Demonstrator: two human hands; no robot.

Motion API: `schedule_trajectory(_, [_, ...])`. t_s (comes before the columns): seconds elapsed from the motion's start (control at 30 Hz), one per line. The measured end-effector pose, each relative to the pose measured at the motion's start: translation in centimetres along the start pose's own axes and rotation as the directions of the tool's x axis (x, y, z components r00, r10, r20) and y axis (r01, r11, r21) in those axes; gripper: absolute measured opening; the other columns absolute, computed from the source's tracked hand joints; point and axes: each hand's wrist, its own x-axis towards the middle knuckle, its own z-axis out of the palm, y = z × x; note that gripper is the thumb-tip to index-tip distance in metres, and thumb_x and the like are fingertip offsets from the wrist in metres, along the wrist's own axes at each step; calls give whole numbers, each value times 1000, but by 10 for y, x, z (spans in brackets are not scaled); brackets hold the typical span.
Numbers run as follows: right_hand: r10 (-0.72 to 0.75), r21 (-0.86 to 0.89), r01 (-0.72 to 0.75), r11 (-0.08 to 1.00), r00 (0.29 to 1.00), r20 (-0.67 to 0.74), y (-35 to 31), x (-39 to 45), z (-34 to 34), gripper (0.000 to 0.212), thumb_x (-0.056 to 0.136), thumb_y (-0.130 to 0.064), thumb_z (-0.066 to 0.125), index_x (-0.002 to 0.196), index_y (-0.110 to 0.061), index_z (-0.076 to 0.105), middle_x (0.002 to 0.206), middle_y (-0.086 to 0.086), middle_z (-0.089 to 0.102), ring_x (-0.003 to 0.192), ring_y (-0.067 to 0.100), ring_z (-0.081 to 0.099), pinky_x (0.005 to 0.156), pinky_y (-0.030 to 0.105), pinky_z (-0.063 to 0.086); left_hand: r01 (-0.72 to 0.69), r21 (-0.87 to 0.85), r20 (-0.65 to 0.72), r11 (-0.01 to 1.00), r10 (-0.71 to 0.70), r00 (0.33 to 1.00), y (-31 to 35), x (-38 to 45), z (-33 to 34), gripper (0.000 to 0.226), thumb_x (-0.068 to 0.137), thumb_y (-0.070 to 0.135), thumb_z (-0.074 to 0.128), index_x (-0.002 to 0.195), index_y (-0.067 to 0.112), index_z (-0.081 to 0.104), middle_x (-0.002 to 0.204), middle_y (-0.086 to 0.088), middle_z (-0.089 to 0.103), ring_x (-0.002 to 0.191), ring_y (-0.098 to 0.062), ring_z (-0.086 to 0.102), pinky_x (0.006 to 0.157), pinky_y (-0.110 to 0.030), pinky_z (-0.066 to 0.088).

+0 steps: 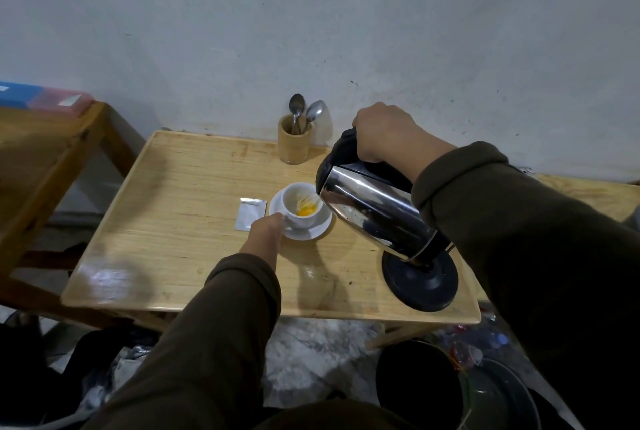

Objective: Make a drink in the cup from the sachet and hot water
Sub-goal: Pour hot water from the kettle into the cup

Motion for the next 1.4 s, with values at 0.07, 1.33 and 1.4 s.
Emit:
schedule_trajectory(0.07, [-1,-5,1,1000,1000,8,0,0,0,25,84,-8,54,108,-7,59,68,4,37,77,26,47,65,31,40,-4,3,-1,1000,4,1000,0,0,0,49,88,25,58,131,2,49,132,-18,55,122,-31,54,107,-42,45])
schedule_trajectory(1.33, [1,30,-1,1000,1000,11,8,-9,11,25,86,-8,52,110,-7,58,89,8,46,79,26,46,67,32,40,-30,-9,-22,999,30,999,-4,-17,-1,49,87,34,55,126,6,51,103,-12,54,99,-26,55,101,-39,49])
schedule_trajectory(1.4, [12,56,-12,998,1000,4,12,-12,14,24,85,-8,52,109,-7,58,89,8,46,79,26,46,67,32,40,-39,-21,-34,999,39,999,-6,-20,0,48,88,36,52,126,7,51,104,-12,55,98,-27,54,101,-40,48])
